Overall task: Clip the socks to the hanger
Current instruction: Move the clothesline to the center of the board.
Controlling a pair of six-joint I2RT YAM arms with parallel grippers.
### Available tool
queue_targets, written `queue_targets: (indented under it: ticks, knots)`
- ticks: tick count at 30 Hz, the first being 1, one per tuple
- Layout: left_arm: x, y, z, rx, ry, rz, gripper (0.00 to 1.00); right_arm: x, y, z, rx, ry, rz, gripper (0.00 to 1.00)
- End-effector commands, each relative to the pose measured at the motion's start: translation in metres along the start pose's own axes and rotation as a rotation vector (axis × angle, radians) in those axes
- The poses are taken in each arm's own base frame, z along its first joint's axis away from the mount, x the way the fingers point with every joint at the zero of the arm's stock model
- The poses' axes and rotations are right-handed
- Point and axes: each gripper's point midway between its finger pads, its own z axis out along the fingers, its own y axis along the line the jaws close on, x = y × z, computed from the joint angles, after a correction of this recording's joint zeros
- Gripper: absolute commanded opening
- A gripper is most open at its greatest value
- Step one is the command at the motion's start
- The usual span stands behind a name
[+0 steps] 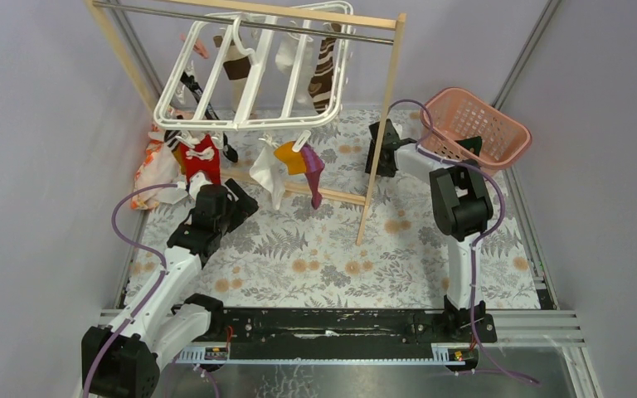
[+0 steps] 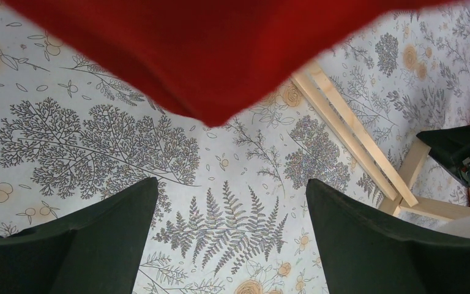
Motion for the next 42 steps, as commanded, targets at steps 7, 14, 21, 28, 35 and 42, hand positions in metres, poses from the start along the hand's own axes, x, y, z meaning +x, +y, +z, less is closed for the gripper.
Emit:
queue_targets:
  ticks: [7, 14, 21, 28, 35, 42]
  knots:
    - [-0.004, -0.010, -0.008, 0.038, 0.004, 0.012, 0.99, -0.036, -0.043, -0.038, -0.074, -0.129, 0.257, 0.71]
    - [-0.005, -0.013, -0.011, 0.056, 0.002, 0.009, 0.99, -0.017, -0.061, -0.068, -0.066, -0.149, 0.295, 0.67]
    - [-0.003, -0.015, -0.011, 0.067, 0.014, 0.010, 0.99, 0.001, -0.069, -0.093, -0.109, -0.167, 0.322, 0.58]
    - [-0.005, -0.019, -0.012, 0.083, 0.008, 0.009, 0.99, 0.048, -0.073, -0.109, -0.169, -0.096, 0.307, 0.00]
    - [-0.007, -0.028, -0.013, 0.112, 0.017, 0.002, 0.99, 0.095, -0.016, -0.142, -0.635, -0.038, 0.196, 0.00]
    - [-0.012, -0.031, -0.020, 0.142, -0.018, -0.013, 0.99, 0.094, -0.004, -0.156, -0.727, -0.065, 0.156, 0.00]
